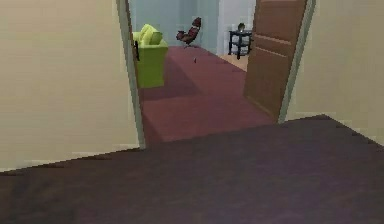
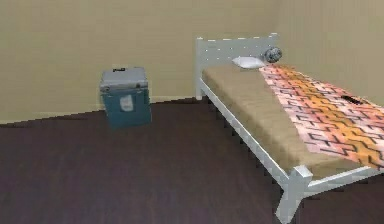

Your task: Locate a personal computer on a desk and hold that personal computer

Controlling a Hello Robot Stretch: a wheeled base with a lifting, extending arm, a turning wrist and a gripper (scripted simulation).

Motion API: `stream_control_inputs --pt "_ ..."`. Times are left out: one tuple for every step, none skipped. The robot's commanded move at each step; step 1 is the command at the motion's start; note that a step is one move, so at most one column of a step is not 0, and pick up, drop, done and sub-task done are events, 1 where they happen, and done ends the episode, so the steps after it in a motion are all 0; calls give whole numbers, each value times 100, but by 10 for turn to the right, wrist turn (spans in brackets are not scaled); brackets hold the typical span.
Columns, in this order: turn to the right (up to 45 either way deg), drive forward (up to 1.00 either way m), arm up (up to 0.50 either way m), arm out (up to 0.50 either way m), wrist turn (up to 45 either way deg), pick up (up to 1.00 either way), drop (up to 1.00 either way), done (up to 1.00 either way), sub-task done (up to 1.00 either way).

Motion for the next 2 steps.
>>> stream_control_inputs --pt "0 100 0 0 0 0 0 0 0" --pt "0 100 0 0 0 0 0 0 0"
